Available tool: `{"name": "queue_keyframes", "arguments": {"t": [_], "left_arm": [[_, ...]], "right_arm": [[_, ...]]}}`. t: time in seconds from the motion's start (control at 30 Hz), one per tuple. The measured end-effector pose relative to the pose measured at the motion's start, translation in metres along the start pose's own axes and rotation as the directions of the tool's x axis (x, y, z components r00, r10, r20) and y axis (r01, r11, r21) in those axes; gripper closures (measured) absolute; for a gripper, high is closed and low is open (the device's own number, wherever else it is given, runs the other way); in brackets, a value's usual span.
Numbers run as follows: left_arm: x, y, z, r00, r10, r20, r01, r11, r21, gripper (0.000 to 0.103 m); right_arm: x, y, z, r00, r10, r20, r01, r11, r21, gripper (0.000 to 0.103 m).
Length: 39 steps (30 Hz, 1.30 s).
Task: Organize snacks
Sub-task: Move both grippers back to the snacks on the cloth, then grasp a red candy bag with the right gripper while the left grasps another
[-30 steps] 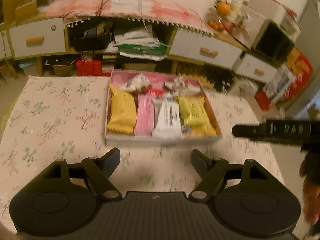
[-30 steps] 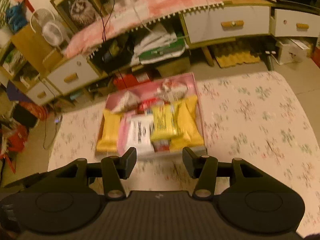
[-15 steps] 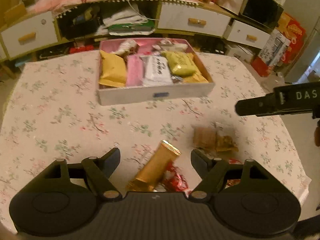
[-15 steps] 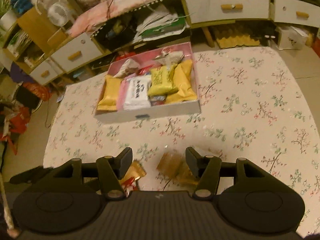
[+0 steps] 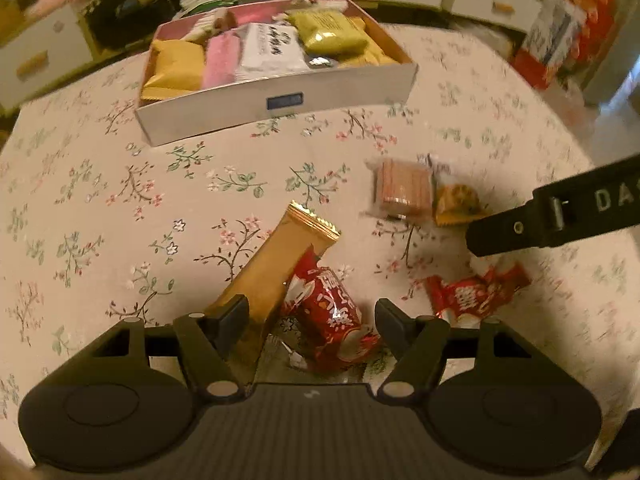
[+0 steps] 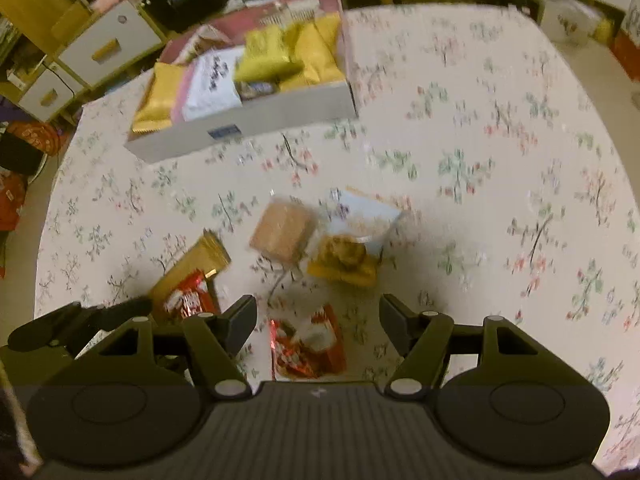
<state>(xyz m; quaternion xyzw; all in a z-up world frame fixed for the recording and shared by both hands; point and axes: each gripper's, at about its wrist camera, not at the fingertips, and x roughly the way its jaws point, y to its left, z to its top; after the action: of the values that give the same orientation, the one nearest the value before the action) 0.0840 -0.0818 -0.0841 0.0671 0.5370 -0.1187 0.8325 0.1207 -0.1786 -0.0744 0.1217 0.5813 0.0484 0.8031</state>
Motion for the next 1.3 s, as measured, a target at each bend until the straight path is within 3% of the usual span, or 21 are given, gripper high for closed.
{"name": "queue_keyframes", "arguments": {"t": [0.2,0.43,0.63,1.3], "left_arm": [[0.007,-0.006,0.000,0.999,0.050,0.017,-0.051,0.998,0.021,0.037],[0.004,-0.009,0.003,0.997,0.068,0.036,-0.068,0.998,-0.005,0.063],[0.003,-0.009,-0.001,0.998,0.058,0.040,-0.058,0.998,0.010,0.066],[-0.017,-0.004,0.004,0.998,-0.013,0.062,0.014,1.000,-0.026,0.073]], "right_arm": [[0.010,0.001,-0.012,0.999,-0.020,-0.032,0.019,1.000,-0.013,0.039],[0.022,0.004,-0.020,0.997,-0.030,-0.074,0.026,0.998,-0.054,0.050],[0.025,0.006,-0.023,0.998,-0.016,-0.066,0.013,0.999,-0.046,0.069],[0.008,0.033,-0.015,0.998,-0.028,0.053,0.036,0.990,-0.139,0.071]]}}
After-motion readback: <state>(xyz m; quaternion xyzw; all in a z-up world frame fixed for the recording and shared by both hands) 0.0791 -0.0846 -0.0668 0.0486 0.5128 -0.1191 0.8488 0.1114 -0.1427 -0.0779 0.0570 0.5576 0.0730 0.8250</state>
